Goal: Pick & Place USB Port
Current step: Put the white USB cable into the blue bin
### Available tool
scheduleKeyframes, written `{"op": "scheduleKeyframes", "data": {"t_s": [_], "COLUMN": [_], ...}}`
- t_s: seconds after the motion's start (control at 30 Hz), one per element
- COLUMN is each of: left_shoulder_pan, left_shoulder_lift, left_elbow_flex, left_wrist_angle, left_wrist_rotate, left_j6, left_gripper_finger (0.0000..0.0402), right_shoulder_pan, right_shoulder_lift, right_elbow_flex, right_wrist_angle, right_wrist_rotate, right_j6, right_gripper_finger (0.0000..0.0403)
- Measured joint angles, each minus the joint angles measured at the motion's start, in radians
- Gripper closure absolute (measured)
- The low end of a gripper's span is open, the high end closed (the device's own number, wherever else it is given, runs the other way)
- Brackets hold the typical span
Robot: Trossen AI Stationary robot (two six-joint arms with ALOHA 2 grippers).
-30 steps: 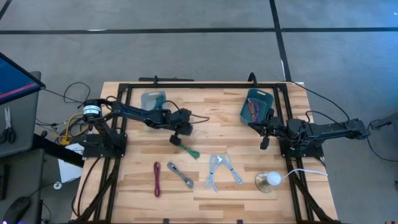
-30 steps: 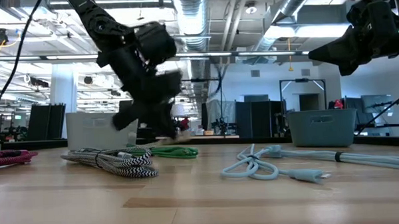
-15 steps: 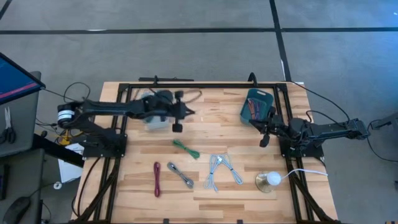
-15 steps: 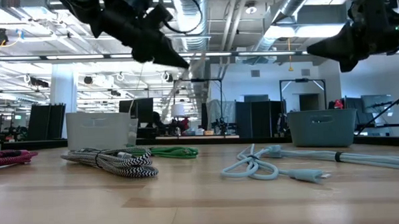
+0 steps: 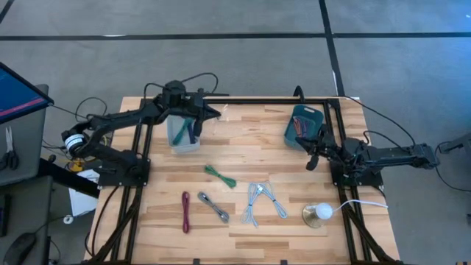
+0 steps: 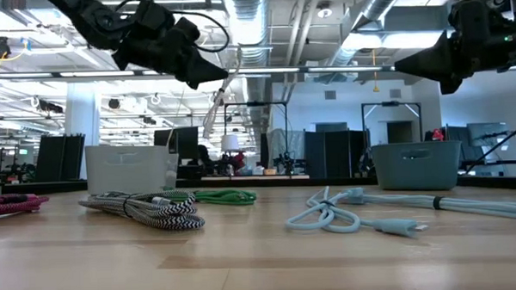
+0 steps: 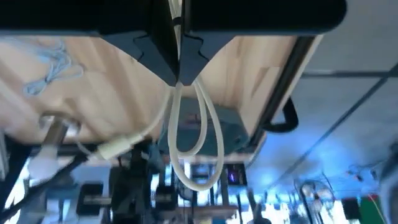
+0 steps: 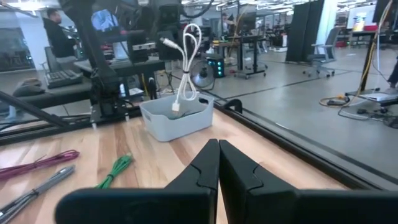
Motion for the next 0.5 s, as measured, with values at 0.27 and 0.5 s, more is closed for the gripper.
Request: {"op": "scheduleKeyframes", "data": {"t_s": [0.27, 0.5], "left_shoulder_pan": [-0.031, -0.029], "left_shoulder_lift": [0.0, 0.0], "left_elbow_flex": [-0.148, -0.167], "left_wrist_angle": [0.32, 0.398], "left_wrist_rotate": [0.026, 0.008], "left_j6": [-0.116, -0.143], "left_gripper_finger": [0.0395, 0.0395], "right_shoulder_pan": [-0.029, -0.069], "right_shoulder_lift": [0.142, 0.356], "right_elbow_flex": [0.0, 0.0], "right_wrist_angle": [0.147, 0.334], "right_wrist_rotate": [-0.002, -0.034], "right_j6": [0.014, 0.014], "right_gripper_finger": [0.0403, 0.0403]}}
